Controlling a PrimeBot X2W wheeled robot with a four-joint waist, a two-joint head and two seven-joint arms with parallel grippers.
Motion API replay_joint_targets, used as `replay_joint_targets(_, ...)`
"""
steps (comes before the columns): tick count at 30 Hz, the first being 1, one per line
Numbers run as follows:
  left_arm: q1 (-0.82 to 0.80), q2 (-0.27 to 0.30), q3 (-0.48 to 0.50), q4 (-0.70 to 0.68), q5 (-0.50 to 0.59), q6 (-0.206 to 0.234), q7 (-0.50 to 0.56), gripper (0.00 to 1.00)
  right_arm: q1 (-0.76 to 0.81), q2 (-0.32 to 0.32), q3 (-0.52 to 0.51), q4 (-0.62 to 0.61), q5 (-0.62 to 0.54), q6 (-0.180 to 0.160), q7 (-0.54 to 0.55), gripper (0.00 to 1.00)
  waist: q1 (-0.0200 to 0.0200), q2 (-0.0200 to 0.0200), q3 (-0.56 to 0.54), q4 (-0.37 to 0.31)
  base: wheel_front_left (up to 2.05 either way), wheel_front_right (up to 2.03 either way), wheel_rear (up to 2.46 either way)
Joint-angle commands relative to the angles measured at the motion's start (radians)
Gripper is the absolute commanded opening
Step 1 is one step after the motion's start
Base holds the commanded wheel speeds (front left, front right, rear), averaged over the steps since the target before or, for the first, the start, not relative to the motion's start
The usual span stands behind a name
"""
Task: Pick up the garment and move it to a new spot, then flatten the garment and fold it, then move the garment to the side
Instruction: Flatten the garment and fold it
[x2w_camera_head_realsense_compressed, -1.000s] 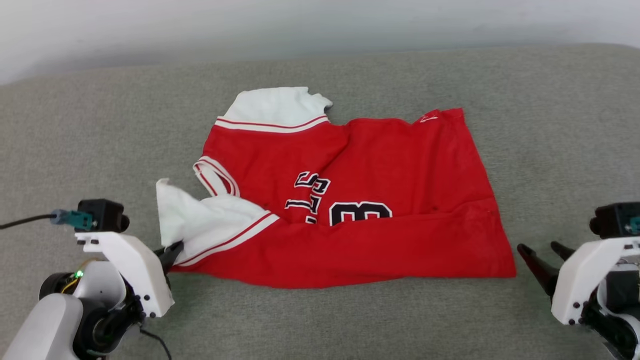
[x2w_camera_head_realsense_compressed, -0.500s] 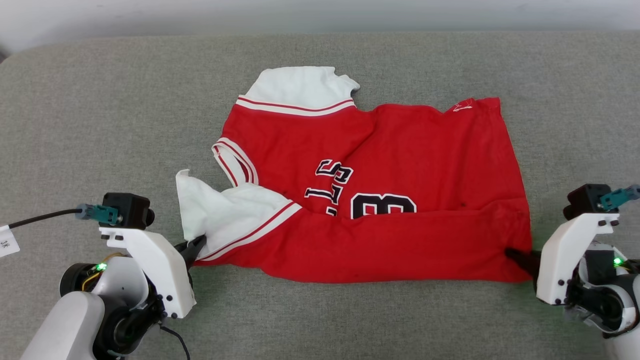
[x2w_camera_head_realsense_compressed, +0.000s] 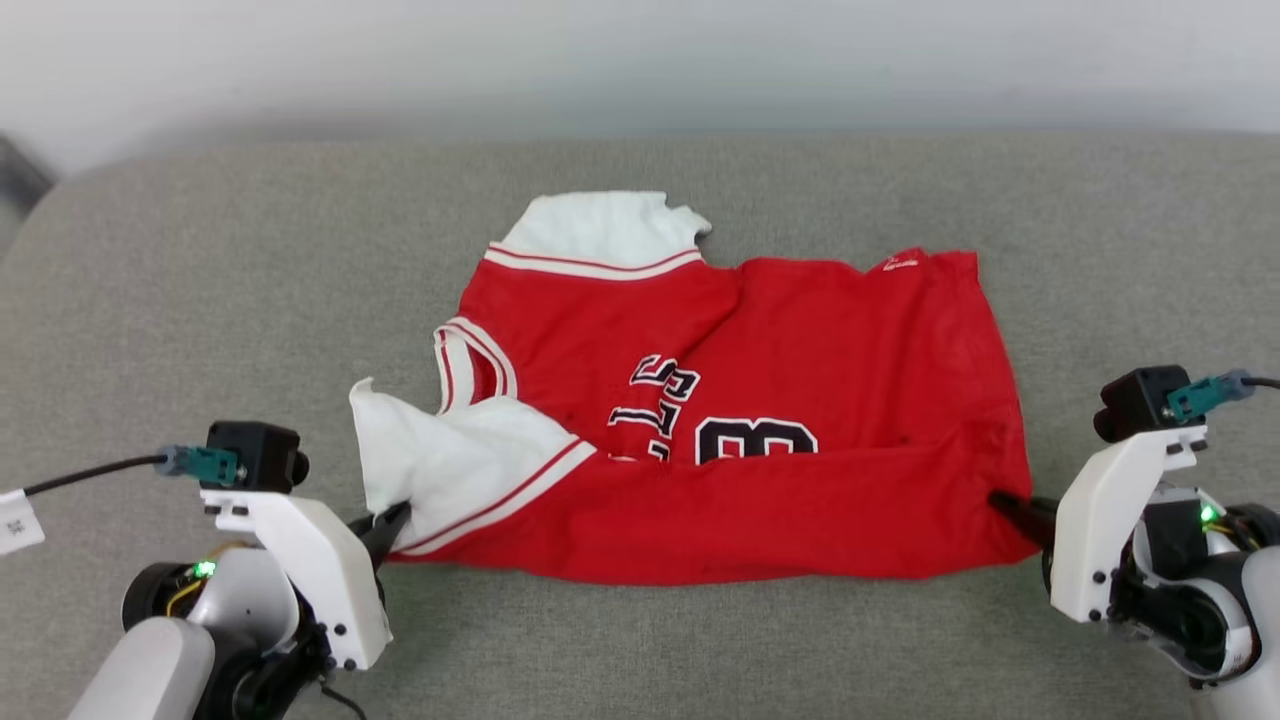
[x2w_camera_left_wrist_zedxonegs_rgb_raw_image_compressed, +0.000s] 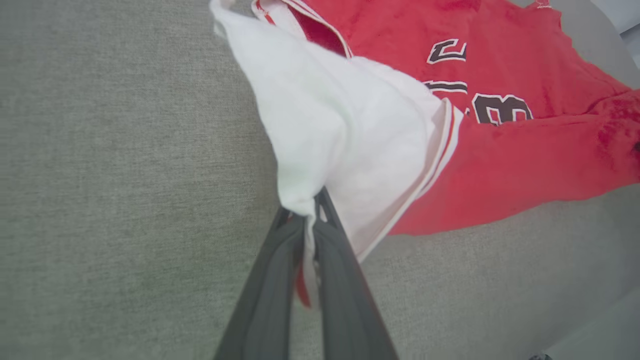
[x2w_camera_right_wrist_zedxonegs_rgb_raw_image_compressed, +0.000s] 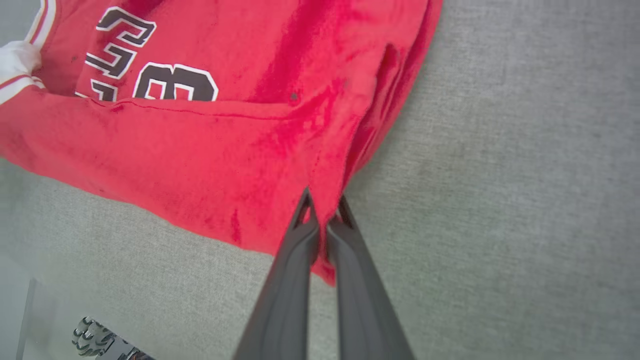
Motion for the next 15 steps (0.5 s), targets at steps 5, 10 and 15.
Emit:
replay_joint_targets(5,0.070,0.003,0.000,-0.017,0.005,0.024,-0.013,0.00,0.066,0.000,0.016,-0.033,0.011,0.000,-0.004,0.00,-0.0001,-0.0001,-0.114,-0.005,0.00,0.00,0.00)
replay_joint_targets(10,0.154,0.016,0.006,-0.060,0.008,0.055,-0.017,0.00,0.136,0.003,0.009,-0.068,0.013,0.000,0.005,0.00,-0.0001,-0.0001,-0.188,-0.003,0.00,0.00,0.00)
replay_joint_targets(15,0.238,0.028,0.014,-0.105,-0.013,0.084,0.005,0.00,0.211,0.021,-0.034,-0.105,0.018,0.000,0.025,0.00,-0.0001,-0.0001,-0.208,-0.005,0.00,0.00,0.00)
